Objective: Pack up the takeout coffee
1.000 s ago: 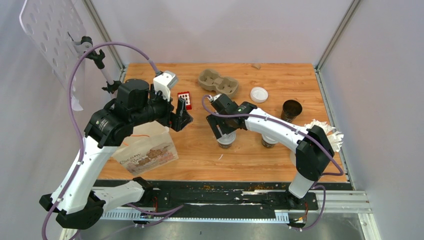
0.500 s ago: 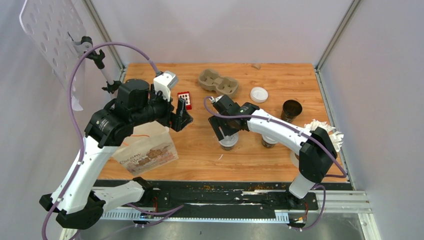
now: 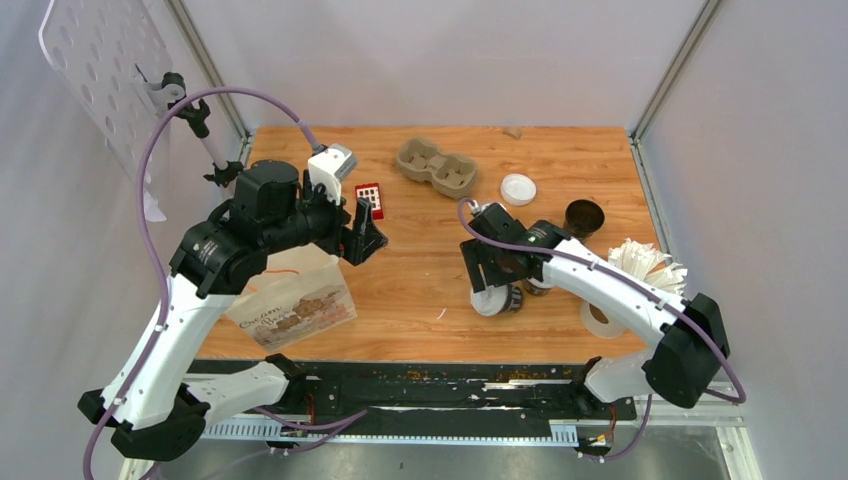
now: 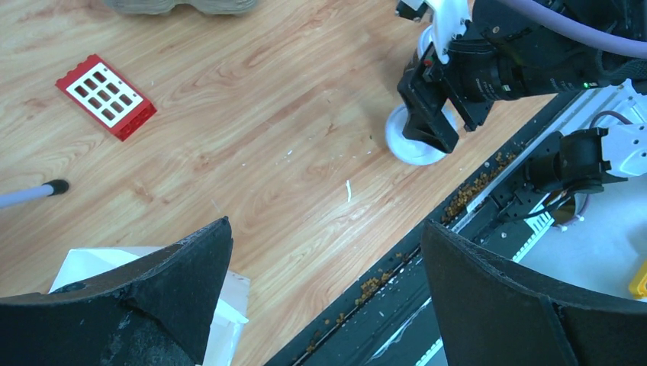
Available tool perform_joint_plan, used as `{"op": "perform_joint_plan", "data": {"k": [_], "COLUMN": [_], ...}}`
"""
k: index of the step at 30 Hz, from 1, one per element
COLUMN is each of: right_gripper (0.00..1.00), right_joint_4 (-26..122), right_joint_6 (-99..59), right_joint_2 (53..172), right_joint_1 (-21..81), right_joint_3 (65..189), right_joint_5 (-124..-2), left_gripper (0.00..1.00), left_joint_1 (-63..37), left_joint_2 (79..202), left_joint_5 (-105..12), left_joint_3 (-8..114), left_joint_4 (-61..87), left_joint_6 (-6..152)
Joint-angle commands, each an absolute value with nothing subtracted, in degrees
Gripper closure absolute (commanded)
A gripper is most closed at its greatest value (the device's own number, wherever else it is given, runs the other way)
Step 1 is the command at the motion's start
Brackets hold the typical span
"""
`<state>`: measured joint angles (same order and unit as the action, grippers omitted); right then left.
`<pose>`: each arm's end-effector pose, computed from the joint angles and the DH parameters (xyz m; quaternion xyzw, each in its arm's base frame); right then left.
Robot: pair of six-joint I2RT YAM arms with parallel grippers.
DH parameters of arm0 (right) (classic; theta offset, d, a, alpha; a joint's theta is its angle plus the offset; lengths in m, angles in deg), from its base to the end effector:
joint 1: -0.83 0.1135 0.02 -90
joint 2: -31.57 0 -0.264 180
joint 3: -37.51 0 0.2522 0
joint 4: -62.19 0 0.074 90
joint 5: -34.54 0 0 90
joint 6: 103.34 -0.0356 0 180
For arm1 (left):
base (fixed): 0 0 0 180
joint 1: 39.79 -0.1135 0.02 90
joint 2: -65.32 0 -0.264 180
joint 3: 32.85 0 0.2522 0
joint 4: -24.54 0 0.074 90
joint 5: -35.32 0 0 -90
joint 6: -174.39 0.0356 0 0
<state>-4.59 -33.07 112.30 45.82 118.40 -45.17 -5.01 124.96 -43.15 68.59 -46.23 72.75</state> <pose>0.1975 0.1885 0.2747 -0.1955 0.9557 0.0338 0.2175 0.1354 -0.1027 0.4567 0.2219 0.8295 -0.2786 0.4302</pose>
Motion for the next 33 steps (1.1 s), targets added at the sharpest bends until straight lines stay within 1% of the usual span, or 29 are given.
{"op": "perform_joint_plan", "data": {"k": [1, 6, 10, 19, 21, 23, 27, 30, 33], "right_gripper": [0.36, 0.35, 0.35, 0.36, 0.34, 0.26, 0.19, 0.17, 0.2], "right_joint_4": [-7.46, -9.64, -5.91, -6.84, -9.84, -14.09, -20.13, -26.16, -29.48], "right_joint_6": [-41.18, -46.75, -45.29, -45.37, -49.05, -56.51, -68.85, -77.82, -82.44], "right_joint_2": [106.85, 102.59, 100.08, 105.74, 107.75, 109.58, 112.07, 114.41, 117.32], "right_joint_1": [44.72, 43.21, 43.07, 43.49, 43.51, 43.46, 43.42, 43.34, 43.32], "right_joint_3": [114.2, 110.35, 108.68, 115.22, 116.3, 117.8, 119.81, 121.36, 123.72], "right_joint_5": [-43.08, -41.67, -42.89, -43.01, -40.99, -38.6, -39.39, -39.54, -40.57], "left_gripper": [0.0, 0.0, 0.0, 0.0, 0.0, 0.0, 0.0, 0.0, 0.0], "left_joint_1": [-4.91, -4.96, -4.96, -4.91, -4.92, -4.92, -4.98, -4.95, -4.99], "left_joint_2": [124.83, 124.98, 124.7, 123.89, 123.75, 124.03, 124.78, 124.27, 123.23], "left_joint_5": [-40.79, -39.79, -39.98, -42.45, -42.84, -42.69, -42.38, -41.77, -40.46], "left_joint_3": [68.47, 67.66, 67.12, 65.4, 64.37, 64.07, 64.25, 63.38, 61.54], "left_joint_4": [-42.77, -42.41, -42.48, -42.12, -42.01, -42.69, -43.96, -42.71, -41.29], "left_joint_6": [71.92, 71.5, 71.64, 72.26, 72.33, 72.88, 73.82, 73.64, 72.96]}}
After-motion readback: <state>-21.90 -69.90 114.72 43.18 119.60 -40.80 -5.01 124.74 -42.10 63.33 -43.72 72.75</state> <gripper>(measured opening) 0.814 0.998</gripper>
